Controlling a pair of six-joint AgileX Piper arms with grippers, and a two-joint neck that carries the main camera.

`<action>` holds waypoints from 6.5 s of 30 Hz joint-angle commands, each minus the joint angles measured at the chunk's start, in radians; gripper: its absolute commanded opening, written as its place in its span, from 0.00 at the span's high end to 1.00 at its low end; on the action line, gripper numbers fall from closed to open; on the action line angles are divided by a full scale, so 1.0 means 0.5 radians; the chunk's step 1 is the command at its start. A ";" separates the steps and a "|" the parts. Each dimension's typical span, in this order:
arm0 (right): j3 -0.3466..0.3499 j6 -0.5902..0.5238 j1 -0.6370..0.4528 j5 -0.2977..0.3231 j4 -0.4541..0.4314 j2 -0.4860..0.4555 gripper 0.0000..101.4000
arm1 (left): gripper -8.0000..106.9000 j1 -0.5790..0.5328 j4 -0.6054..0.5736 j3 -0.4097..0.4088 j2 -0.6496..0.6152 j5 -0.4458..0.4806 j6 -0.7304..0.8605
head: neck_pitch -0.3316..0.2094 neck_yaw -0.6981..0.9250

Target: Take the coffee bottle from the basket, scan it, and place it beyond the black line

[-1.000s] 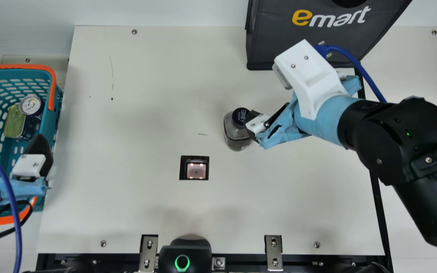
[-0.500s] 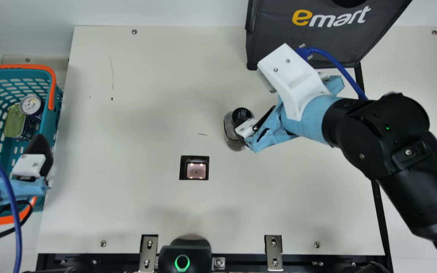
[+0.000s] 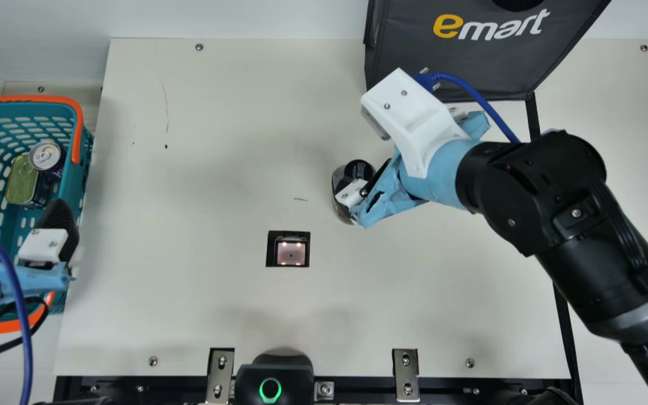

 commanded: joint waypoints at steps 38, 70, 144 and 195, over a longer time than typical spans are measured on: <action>0.003 -0.030 0.061 -0.022 -0.022 0.188 0.10 | 0.15 0.000 0.000 0.000 0.000 0.000 0.000 | -0.052 0.003; -0.018 0.013 0.108 0.021 0.068 0.262 1.00 | 0.15 0.000 0.000 0.000 0.000 0.000 0.000 | -0.052 0.003; -0.003 0.058 -0.226 0.086 0.000 0.066 1.00 | 0.15 0.000 0.000 0.000 0.000 0.000 0.000 | -0.052 -0.695; -0.003 -0.097 -0.983 0.077 0.119 0.117 1.00 | 0.15 0.000 0.000 0.000 0.000 0.000 0.000 | -0.052 -0.695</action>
